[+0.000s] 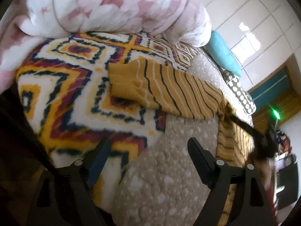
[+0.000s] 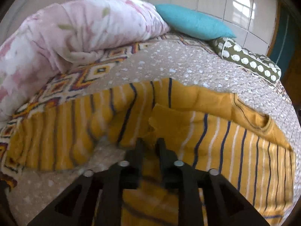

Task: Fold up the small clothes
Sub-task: 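Grasp the other sleeve cuff with the left gripper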

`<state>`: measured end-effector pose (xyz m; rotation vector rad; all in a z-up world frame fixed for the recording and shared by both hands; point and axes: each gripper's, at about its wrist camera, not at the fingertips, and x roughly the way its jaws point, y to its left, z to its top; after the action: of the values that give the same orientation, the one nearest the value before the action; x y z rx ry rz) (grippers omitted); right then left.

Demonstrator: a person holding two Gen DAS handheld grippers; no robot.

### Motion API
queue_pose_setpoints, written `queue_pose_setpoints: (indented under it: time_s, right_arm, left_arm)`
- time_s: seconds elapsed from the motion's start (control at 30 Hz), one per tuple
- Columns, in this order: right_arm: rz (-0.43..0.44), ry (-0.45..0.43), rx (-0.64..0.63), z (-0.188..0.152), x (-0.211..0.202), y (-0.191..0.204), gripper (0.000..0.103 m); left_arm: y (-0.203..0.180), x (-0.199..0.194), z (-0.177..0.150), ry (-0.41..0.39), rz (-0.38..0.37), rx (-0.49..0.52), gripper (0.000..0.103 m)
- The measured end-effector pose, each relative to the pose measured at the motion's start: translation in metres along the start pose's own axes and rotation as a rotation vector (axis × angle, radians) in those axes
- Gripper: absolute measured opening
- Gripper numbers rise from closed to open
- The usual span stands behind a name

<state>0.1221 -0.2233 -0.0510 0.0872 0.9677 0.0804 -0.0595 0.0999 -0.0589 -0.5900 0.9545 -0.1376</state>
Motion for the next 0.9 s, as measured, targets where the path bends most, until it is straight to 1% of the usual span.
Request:
queue_pose_setpoints:
  time_s: [0.07,0.1,0.13,0.17,0.27,0.3,0.33,0.37,0.4,0.43,0.47,0.5,0.57,0.6,0.63,0.73,0.8,0.83,0.9]
  right_arm:
    - [0.052,-0.015,0.021,-0.016,-0.027,-0.001,0.027]
    - [0.067,-0.025,0.024,-0.025,-0.04,-0.003,0.028]
    - [0.076,-0.035,0.026,-0.035,-0.055,-0.006,0.032]
    - [0.075,-0.046,0.029,-0.049,-0.072,-0.01,0.036]
    - [0.042,-0.07,0.044,-0.081,-0.11,-0.028,0.038]
    - [0.003,-0.084,0.059,-0.095,-0.127,-0.04,0.039]
    - [-0.031,-0.095,0.074,-0.107,-0.14,-0.05,0.039]
    - [-0.061,-0.102,0.086,-0.114,-0.149,-0.06,0.039]
    - [-0.103,-0.108,0.107,-0.124,-0.16,-0.072,0.039]
    - [-0.13,-0.11,0.129,-0.13,-0.166,-0.083,0.039]
    - [-0.156,-0.112,0.17,-0.14,-0.176,-0.099,0.039]
    - [-0.17,-0.112,0.21,-0.147,-0.184,-0.114,0.039]
    - [-0.2,-0.117,0.307,-0.166,-0.2,-0.143,0.039]
    - [-0.209,-0.121,0.347,-0.174,-0.206,-0.154,0.039]
    - [-0.215,-0.124,0.387,-0.182,-0.211,-0.167,0.039]
    - [-0.221,-0.133,0.487,-0.206,-0.222,-0.193,0.039]
    - [-0.218,-0.14,0.538,-0.217,-0.226,-0.205,0.039]
    - [-0.214,-0.144,0.559,-0.224,-0.228,-0.209,0.039]
    - [-0.204,-0.15,0.594,-0.233,-0.229,-0.214,0.039]
  left_arm:
    - [0.002,0.007,0.011,-0.005,-0.024,-0.015,0.082]
    - [0.002,0.012,0.016,-0.006,-0.025,-0.018,0.082]
    - [0.002,0.02,0.023,-0.006,-0.021,-0.027,0.082]
    - [0.002,0.025,0.027,-0.005,-0.02,-0.034,0.082]
    - [0.0,0.046,0.041,-0.021,0.011,-0.045,0.082]
    - [-0.003,0.05,0.045,-0.033,0.027,-0.037,0.076]
    - [-0.006,0.055,0.051,-0.039,0.043,-0.025,0.065]
    - [-0.008,0.063,0.059,-0.022,0.068,-0.012,0.029]
    - [-0.009,0.07,0.067,0.005,0.108,-0.002,0.004]
    - [-0.009,0.072,0.073,0.016,0.124,-0.002,0.004]
    - [-0.007,0.07,0.081,-0.009,0.134,-0.008,0.004]
    - [-0.012,0.061,0.091,-0.071,0.194,0.018,0.004]
    - [-0.03,0.042,0.107,-0.184,0.309,0.109,0.004]
    - [-0.041,0.032,0.116,-0.24,0.353,0.154,0.004]
    - [-0.055,0.022,0.126,-0.283,0.377,0.196,0.004]
    - [-0.1,0.002,0.145,-0.359,0.401,0.301,0.004]
    - [-0.137,-0.004,0.147,-0.388,0.394,0.376,0.004]
    - [-0.154,-0.005,0.145,-0.389,0.373,0.407,0.004]
    - [-0.197,0.0,0.133,-0.361,0.294,0.472,0.004]
